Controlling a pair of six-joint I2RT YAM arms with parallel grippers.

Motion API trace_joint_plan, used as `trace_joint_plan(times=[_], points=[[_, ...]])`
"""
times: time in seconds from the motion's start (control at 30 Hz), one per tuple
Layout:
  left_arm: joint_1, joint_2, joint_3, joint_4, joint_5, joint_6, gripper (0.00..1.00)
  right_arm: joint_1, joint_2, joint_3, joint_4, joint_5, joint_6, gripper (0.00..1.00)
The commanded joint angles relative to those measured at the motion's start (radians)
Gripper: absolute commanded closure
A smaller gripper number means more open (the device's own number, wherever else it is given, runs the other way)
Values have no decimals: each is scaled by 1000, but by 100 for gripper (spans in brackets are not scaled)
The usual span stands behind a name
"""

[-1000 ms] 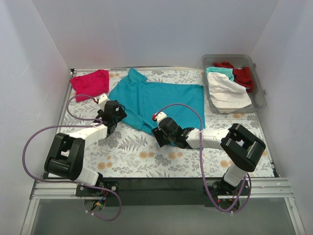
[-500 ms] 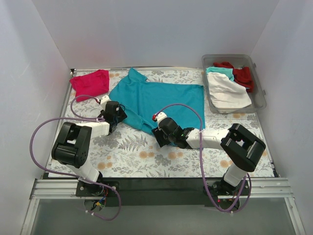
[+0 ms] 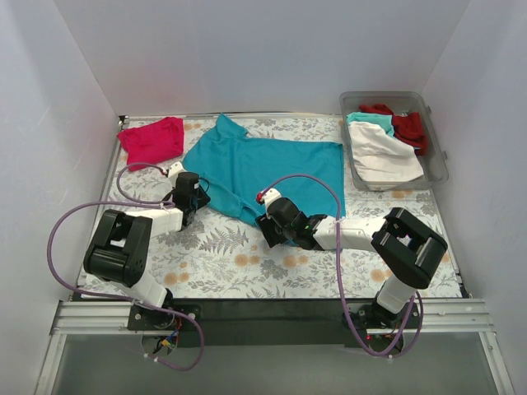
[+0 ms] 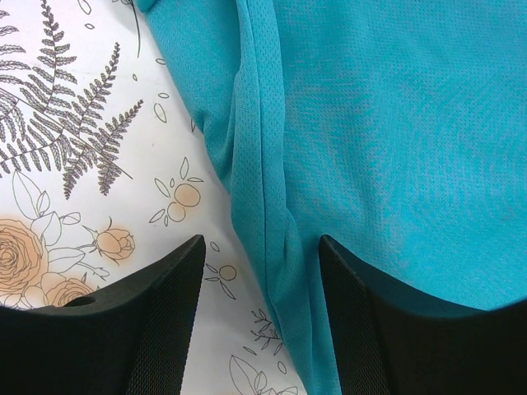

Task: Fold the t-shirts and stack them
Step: Flatten the tshirt out

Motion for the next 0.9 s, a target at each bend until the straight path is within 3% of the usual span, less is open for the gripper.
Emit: trace_joint_plan(times=[0.0,0.47,0.57,0.63,0.87], points=[[4,-65,-25,-25,16,-15,72,-4,-3,23,4,-3,16,48],[4,-101,-63,-49,52,-27,72,-4,4,26,3,-20,18,48],[2,-104,-68,-60,57,-32,82,-2,-3,20,1,-12,18,48],[4,-127,-79,-71,52,-36,98,-4,-6,18,1,-8,18,48],[2,-250,-105,-166,68,-64,100,-4,-6,21,1,-9,16,48]])
